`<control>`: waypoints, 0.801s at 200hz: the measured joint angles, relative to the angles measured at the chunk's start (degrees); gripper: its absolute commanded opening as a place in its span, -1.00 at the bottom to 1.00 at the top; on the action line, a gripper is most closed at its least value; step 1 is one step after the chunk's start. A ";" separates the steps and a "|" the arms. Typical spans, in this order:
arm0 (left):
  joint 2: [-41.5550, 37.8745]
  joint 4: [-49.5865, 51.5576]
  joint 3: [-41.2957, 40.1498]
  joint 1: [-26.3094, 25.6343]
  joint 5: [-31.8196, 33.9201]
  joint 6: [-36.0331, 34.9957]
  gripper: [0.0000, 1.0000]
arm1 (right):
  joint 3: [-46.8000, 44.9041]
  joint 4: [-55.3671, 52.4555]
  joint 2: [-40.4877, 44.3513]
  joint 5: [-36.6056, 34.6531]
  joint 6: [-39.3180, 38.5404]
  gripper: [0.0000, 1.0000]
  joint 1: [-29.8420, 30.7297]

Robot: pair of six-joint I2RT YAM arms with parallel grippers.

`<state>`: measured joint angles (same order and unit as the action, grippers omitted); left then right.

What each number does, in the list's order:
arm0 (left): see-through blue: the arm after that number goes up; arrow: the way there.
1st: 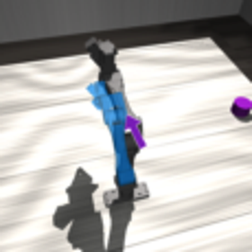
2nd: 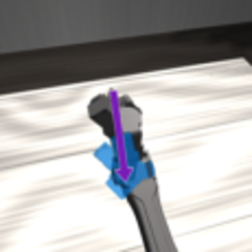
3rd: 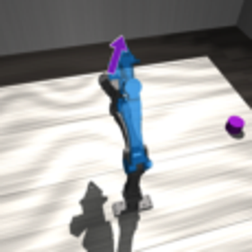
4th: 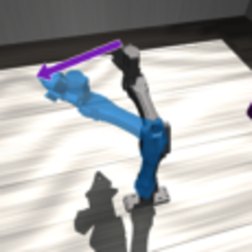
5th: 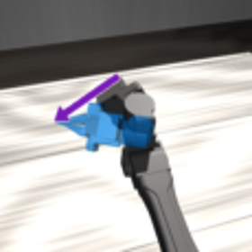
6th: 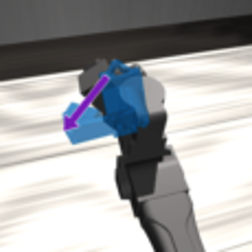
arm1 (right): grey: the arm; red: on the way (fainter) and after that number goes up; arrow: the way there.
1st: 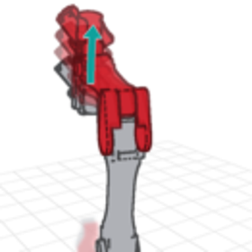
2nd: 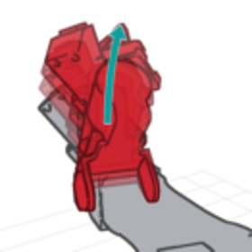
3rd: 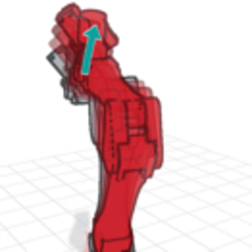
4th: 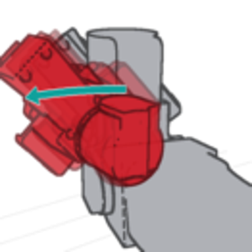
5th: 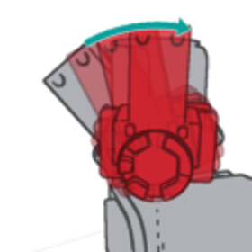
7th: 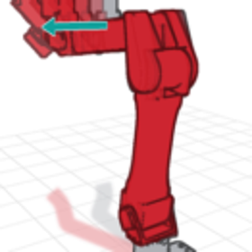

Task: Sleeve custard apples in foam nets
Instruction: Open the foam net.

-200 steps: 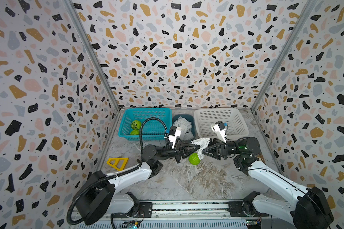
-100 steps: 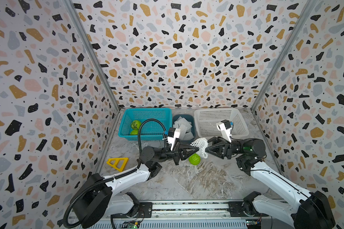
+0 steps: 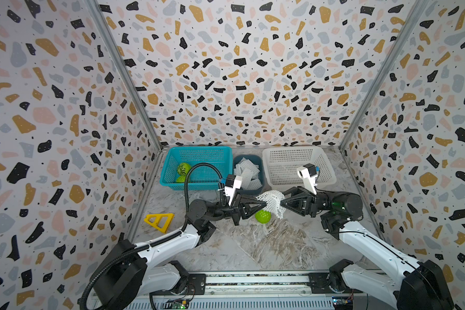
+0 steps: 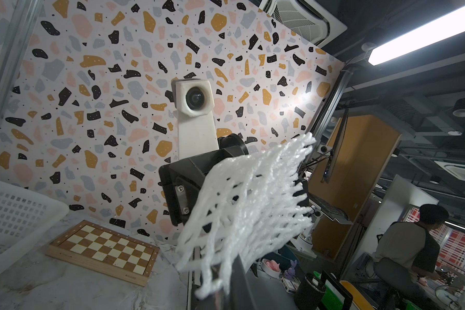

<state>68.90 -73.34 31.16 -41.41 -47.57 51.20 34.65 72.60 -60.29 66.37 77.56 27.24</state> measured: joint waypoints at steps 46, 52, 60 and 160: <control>-0.02 0.96 -1.01 0.48 -0.26 0.04 -1.00 | -1.33 3.54 0.24 -0.28 1.92 -0.14 -0.90; -0.02 1.11 -1.07 0.48 -0.33 0.09 -1.00 | -1.57 4.13 0.24 -0.35 2.23 -0.15 -0.90; -0.07 1.27 -1.16 0.52 -0.39 0.22 -1.00 | -1.88 4.90 0.24 -0.39 2.64 -0.17 -0.90; 0.81 -0.72 -1.18 0.96 -1.46 2.64 -1.00 | -2.67 -7.69 3.93 -1.60 -3.80 0.28 -5.92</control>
<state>69.71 -74.06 29.98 -40.45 -49.04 53.84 31.99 64.90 -56.36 64.77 73.76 21.32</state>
